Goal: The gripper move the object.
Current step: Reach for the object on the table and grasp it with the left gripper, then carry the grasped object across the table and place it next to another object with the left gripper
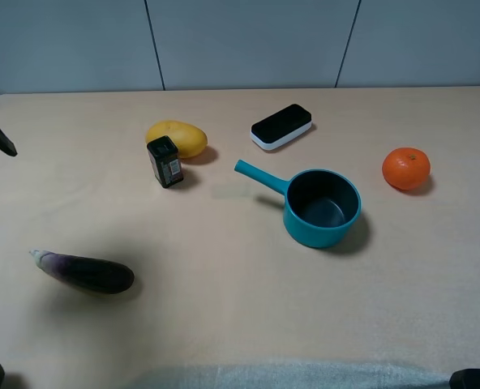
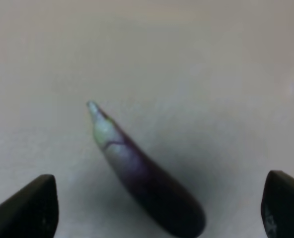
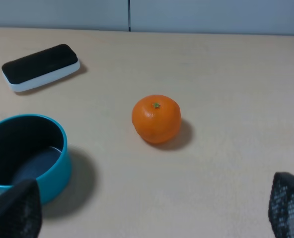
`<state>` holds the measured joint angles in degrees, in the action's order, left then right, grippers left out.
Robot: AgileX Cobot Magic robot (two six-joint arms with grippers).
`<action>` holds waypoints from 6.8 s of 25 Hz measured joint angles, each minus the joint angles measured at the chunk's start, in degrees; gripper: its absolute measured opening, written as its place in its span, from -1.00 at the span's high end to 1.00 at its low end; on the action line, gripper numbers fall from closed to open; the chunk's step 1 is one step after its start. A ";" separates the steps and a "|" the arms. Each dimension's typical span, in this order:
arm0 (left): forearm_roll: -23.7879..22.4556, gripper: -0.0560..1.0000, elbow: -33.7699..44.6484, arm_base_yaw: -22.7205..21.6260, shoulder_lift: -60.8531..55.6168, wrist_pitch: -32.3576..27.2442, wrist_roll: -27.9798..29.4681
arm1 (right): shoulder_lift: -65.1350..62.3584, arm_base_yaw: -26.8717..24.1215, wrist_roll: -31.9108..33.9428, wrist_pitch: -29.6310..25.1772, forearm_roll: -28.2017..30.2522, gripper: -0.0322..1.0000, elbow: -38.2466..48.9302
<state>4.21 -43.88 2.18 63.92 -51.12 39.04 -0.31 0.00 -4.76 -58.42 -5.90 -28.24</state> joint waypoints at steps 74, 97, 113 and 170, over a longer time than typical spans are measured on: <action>15.92 -0.65 24.26 0.00 16.18 32.99 0.21 | 0.00 0.00 0.00 0.00 0.00 -0.41 0.00; 19.35 -0.65 24.26 10.93 16.24 37.40 0.50 | 0.00 0.00 0.00 0.00 0.00 -0.41 0.00; 20.10 -0.65 24.29 13.98 25.22 37.95 3.82 | 0.00 0.00 0.00 0.00 0.00 -0.41 0.00; 21.80 0.03 21.37 13.98 27.62 47.15 3.26 | 0.00 0.00 0.00 0.00 0.00 -0.41 0.00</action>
<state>26.01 -22.51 16.17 91.54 -3.97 42.30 -0.31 0.00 -4.76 -58.42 -5.90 -28.24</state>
